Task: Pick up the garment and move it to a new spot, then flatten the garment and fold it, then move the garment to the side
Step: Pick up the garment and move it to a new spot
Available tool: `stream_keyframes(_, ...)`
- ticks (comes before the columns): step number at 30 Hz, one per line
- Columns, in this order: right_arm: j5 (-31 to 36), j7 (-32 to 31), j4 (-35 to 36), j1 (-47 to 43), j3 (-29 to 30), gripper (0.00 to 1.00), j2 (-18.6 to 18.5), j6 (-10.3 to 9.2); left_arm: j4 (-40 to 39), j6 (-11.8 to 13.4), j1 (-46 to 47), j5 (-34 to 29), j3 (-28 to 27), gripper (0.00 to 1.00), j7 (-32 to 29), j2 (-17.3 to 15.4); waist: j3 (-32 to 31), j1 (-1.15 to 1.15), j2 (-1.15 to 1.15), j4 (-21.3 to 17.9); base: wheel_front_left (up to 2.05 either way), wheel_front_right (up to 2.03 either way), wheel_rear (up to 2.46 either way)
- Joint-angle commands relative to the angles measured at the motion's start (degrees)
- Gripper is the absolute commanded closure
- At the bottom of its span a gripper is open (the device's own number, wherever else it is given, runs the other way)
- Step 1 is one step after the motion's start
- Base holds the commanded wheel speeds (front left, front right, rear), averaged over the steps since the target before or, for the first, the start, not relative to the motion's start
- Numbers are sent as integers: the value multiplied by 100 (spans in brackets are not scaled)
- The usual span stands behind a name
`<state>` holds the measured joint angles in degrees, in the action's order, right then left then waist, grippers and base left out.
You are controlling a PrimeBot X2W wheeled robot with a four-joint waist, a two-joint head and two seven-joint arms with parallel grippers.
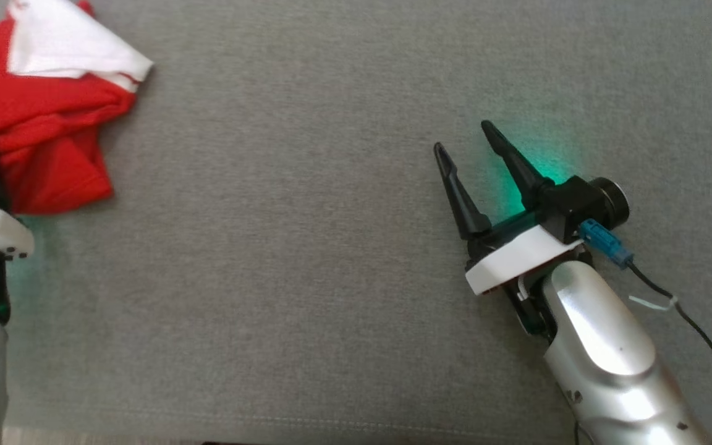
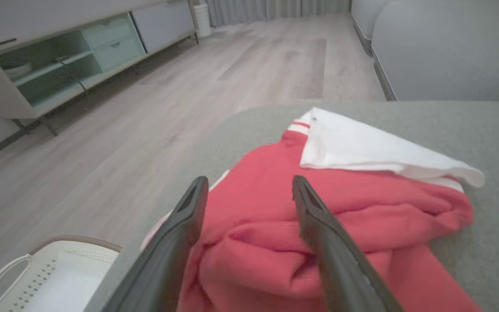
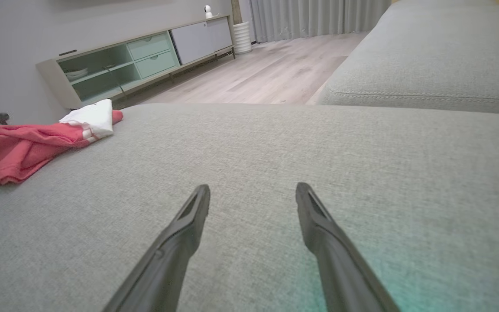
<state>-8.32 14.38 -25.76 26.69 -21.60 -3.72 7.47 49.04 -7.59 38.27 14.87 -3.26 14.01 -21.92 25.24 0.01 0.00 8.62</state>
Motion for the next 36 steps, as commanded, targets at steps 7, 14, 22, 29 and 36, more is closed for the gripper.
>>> stream_keyframes(7,81,62,247,155,-30,0,84,2,801,11,441,814,540,0,-525,-680,363,-1,0,-321,0,0,0)
stream_keyframes(14,73,62,248,160,44,0,84,2,1193,11,551,1182,1030,100,-831,-654,337,-1,0,-383,0,0,0)
stream_keyframes(22,-116,62,218,79,102,0,84,2,931,10,842,1308,1429,100,-281,-809,-40,-1,0,-438,0,0,0)
stream_keyframes(29,-367,62,217,-113,165,0,84,2,92,10,1206,1355,2038,100,12,-796,-522,-1,0,-677,0,0,0)
stream_keyframes(36,-580,62,239,-289,220,0,84,2,-917,10,1361,1442,2560,100,80,-423,-835,-1,0,-1177,0,0,0)
